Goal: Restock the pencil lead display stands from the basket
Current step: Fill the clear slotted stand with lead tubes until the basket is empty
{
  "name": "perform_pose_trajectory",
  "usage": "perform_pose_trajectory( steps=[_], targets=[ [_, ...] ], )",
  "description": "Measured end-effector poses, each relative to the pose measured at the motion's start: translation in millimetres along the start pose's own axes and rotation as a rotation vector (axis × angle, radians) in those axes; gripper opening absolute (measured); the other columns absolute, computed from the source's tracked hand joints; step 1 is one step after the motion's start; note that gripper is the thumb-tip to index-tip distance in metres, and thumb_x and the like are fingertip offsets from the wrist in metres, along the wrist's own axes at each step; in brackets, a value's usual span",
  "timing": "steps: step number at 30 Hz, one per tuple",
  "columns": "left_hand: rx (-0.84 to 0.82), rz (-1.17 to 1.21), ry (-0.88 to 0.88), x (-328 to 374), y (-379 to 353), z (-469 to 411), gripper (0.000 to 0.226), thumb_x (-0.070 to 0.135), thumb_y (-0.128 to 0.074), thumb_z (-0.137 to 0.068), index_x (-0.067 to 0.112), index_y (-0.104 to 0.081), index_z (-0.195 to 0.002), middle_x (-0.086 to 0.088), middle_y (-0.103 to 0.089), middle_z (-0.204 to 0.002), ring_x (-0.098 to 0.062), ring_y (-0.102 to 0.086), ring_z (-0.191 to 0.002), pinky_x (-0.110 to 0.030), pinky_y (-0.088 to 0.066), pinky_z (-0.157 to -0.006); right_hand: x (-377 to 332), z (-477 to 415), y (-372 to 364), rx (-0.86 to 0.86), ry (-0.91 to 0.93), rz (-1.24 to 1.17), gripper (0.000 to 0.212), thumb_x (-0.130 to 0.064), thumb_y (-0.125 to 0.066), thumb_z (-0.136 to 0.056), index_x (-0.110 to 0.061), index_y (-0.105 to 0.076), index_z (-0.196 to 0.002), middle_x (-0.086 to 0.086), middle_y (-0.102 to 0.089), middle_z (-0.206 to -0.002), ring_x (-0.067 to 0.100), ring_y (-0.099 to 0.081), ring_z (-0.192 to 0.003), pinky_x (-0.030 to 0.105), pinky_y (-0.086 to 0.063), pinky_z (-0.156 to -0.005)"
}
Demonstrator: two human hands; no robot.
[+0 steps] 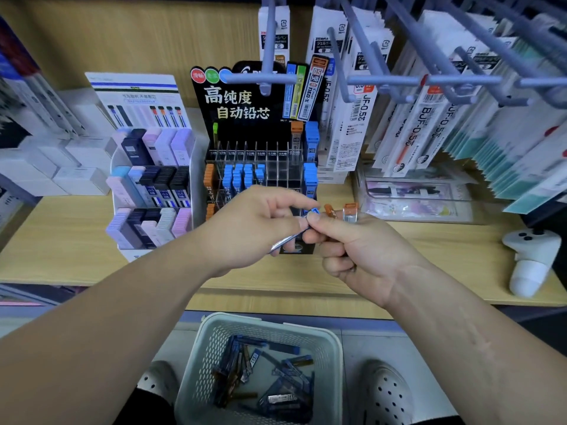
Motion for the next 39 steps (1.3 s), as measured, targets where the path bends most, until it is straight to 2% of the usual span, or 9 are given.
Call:
perform_pose_trajectory(
  steps=[3, 6, 7, 11, 18, 22, 33, 36, 39],
  targets=[
    [-0.021, -0.068, 0.010, -2.2, -3.1, -4.2, 0.021, 0.010, -0.060, -0.098, 0.025, -0.068, -0.108, -0.002, -0.064, -0.066, -0.014, -0.060, -0.062, -0.025, -0.047, -0.058, 1.3, 0.9, 4.2, 0.005, -0.022, 0.025, 0.005, -0.013, -0.069, -0.092, -0.010, -0.066, -0.089, 0.007, -0.066, -0.066, 0.003, -0.034, -0.043, 0.014, -0.019, -0.040],
    [0.045, -0.155, 0.021, -6.4, -4.2, -9.4, 0.015, 0.010, -0.065, -0.094, 0.025, -0.064, -0.097, -0.003, -0.061, -0.070, -0.034, -0.067, -0.067, -0.036, -0.047, -0.061, 0.7, 0.8, 10.2, 0.046, -0.023, 0.010, 0.010, -0.014, -0.068, -0.094, -0.006, -0.068, -0.099, 0.006, -0.066, -0.065, 0.004, -0.034, -0.043, 0.014, -0.020, -0.039],
    [0.094, -0.172, 0.021, -8.3, -4.0, -11.3, 0.015, 0.010, -0.068, -0.092, 0.024, -0.064, -0.093, -0.001, -0.061, -0.071, -0.034, -0.065, -0.066, -0.038, -0.047, -0.060, 0.2, 0.3, 13.2, 0.070, -0.019, 0.000, 0.017, -0.015, -0.067, -0.095, -0.002, -0.069, -0.106, 0.005, -0.065, -0.064, 0.004, -0.034, -0.043, 0.014, -0.021, -0.038],
    [0.261, -0.174, -0.008, -11.5, -4.0, -19.0, 0.012, 0.011, -0.077, -0.085, 0.020, -0.068, -0.084, 0.006, -0.062, -0.068, -0.010, -0.056, -0.058, -0.025, -0.047, -0.053, -3.5, -0.9, 27.1, 0.151, 0.012, -0.045, 0.026, -0.016, -0.066, -0.096, 0.000, -0.068, -0.117, 0.002, -0.062, -0.063, 0.004, -0.034, -0.045, 0.014, -0.023, -0.037],
    [0.386, -0.092, -0.091, -11.8, -10.6, -29.1, 0.017, 0.008, -0.082, -0.080, 0.021, -0.071, -0.081, 0.011, -0.065, -0.067, -0.006, -0.060, -0.063, -0.017, -0.051, -0.065, -5.1, 0.2, 41.2, 0.223, 0.043, -0.066, 0.012, -0.017, -0.066, -0.096, -0.007, -0.071, -0.101, 0.001, -0.060, -0.062, 0.006, -0.034, -0.047, 0.016, -0.023, -0.039],
    [0.437, -0.242, -0.091, -11.7, -15.0, -31.4, 0.017, 0.014, -0.081, -0.081, 0.029, -0.071, -0.082, 0.010, -0.068, -0.067, 0.001, -0.063, -0.063, -0.010, -0.047, -0.064, -5.6, 2.1, 47.9, 0.230, 0.046, -0.079, 0.012, -0.018, -0.066, -0.097, -0.008, -0.072, -0.100, 0.001, -0.059, -0.063, 0.006, -0.034, -0.048, 0.017, -0.022, -0.041],
    [0.374, -0.548, -0.192, -15.5, -14.7, -38.3, 0.011, 0.011, -0.082, -0.079, 0.019, -0.075, -0.080, 0.012, -0.065, -0.077, 0.002, -0.061, -0.064, -0.004, -0.043, -0.062, -7.4, 6.5, 53.6, 0.208, 0.051, -0.095, 0.021, -0.021, -0.068, -0.095, -0.005, -0.071, -0.107, -0.001, -0.056, -0.062, 0.007, -0.034, -0.048, 0.016, -0.023, -0.040],
    [0.365, -0.693, -0.304, -24.8, -19.6, -41.3, 0.011, 0.007, -0.084, -0.075, 0.014, -0.078, -0.080, 0.008, -0.062, -0.079, 0.003, -0.055, -0.065, -0.008, -0.042, -0.065, -8.3, 9.4, 50.8, 0.180, 0.025, -0.061, 0.026, -0.032, -0.069, -0.094, -0.008, -0.074, -0.102, -0.003, -0.048, -0.060, 0.007, -0.030, -0.048, 0.017, -0.022, -0.040],
    [0.405, -0.758, -0.333, -28.2, -20.3, -43.5, 0.011, 0.009, -0.084, -0.075, 0.014, -0.075, -0.079, 0.006, -0.061, -0.079, -0.008, -0.057, -0.071, -0.026, -0.052, -0.069, -9.1, 11.7, 46.5, 0.154, -0.006, -0.041, 0.041, -0.052, -0.065, -0.092, -0.012, -0.075, -0.096, -0.004, -0.042, -0.057, 0.007, -0.026, -0.046, 0.017, -0.019, -0.039]
  ],
)
Point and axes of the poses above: each hand's wrist, its own z-axis away from the middle knuckle, its own y-axis out of the back of the hand, x = y × z, the point moved 1 cm from there along -z, towards the middle knuckle
